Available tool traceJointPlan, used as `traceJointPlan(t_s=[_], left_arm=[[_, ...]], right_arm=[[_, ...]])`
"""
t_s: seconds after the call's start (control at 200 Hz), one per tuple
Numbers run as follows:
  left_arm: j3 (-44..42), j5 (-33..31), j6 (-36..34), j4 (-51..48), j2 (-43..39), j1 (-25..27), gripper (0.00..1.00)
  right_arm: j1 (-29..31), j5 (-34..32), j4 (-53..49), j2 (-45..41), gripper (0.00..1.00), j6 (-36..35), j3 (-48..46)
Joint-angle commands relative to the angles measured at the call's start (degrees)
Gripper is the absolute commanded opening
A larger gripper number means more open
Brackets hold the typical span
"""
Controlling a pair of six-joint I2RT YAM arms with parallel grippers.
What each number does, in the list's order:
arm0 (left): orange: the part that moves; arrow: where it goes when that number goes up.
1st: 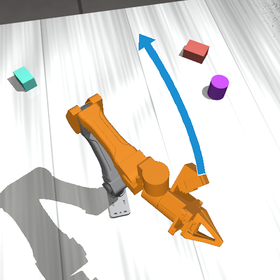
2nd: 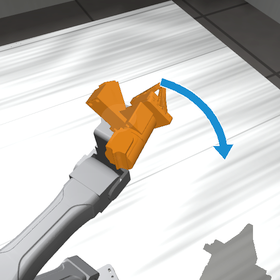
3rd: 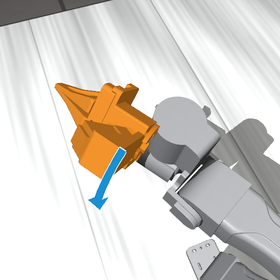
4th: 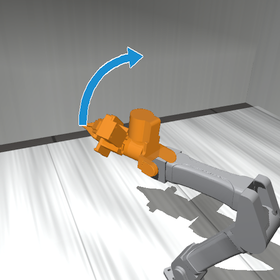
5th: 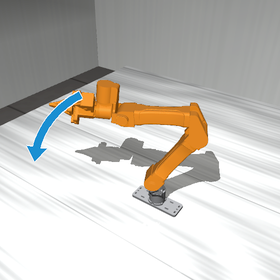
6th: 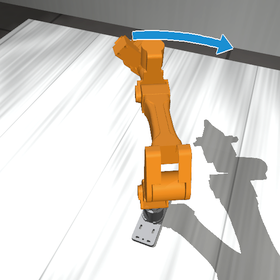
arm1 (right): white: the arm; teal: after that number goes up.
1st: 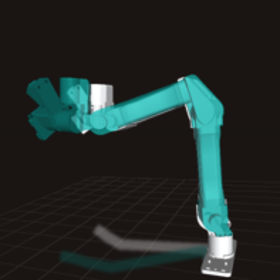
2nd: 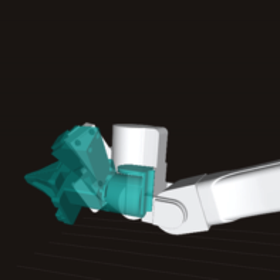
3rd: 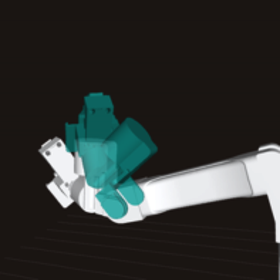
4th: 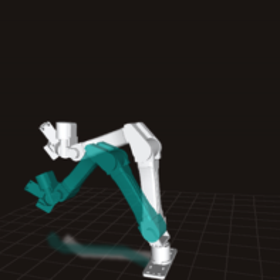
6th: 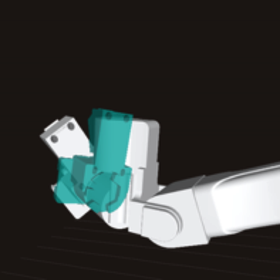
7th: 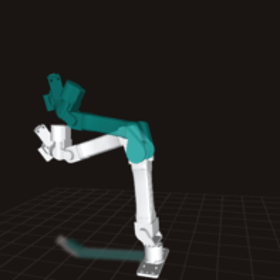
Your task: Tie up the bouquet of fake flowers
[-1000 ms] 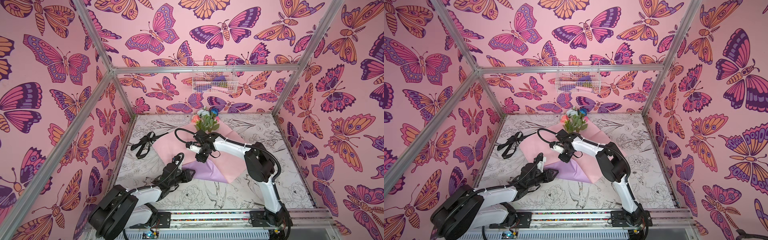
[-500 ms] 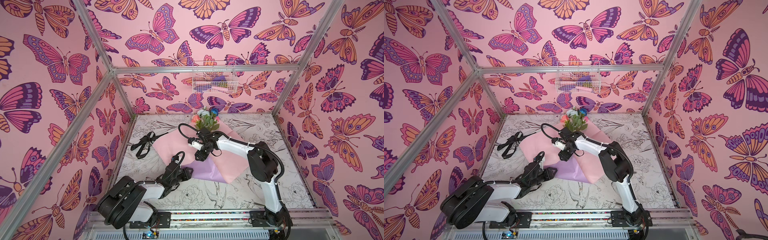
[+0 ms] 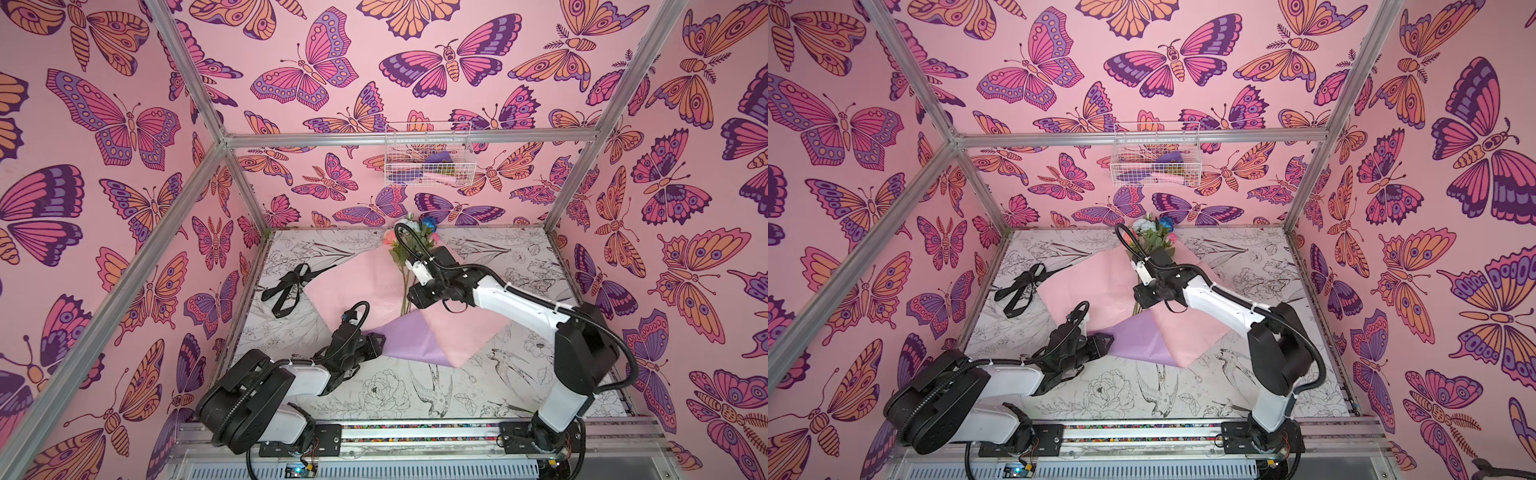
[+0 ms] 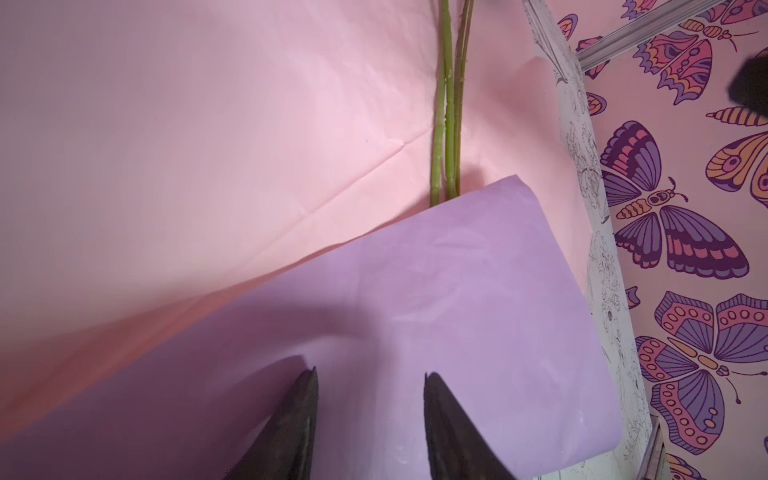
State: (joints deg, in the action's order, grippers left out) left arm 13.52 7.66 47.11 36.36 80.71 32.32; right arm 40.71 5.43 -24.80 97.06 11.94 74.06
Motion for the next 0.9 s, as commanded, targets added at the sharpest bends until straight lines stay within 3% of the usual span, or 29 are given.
traceJointPlan(t_s=[0.0, 0.16, 0.355, 0.496, 0.741, 0.896], left_arm=[[0.2, -0.5, 0.9, -1.1, 1.2, 0.1, 0.45], [-0.3, -0.6, 1.8, -1.1, 1.0, 0.2, 0.44], [0.1, -0.3, 2.0, -1.3, 0.7, 0.2, 0.44], [0.3, 0.1, 1.9, -1.6, 0.3, 0.2, 0.44], [0.3, -0.6, 1.3, -3.5, -2.7, 0.2, 0.45], [0.5, -0.8, 0.6, -4.8, -4.8, 0.2, 0.46]], right_arm=[[3.8, -0.7, 0.9, -5.7, 0.45, 11.7, -6.8], [11.9, -2.4, 0.5, -11.5, 0.37, 21.5, -15.5], [18.7, 0.9, 1.9, -8.2, 0.35, 26.8, -18.3], [19.1, 4.7, 5.4, -2.1, 0.29, 28.0, -18.7], [17.0, 1.7, 3.1, 2.2, 0.14, 27.2, -15.8], [14.5, 0.6, 3.3, 2.6, 0.14, 27.0, -15.9]])
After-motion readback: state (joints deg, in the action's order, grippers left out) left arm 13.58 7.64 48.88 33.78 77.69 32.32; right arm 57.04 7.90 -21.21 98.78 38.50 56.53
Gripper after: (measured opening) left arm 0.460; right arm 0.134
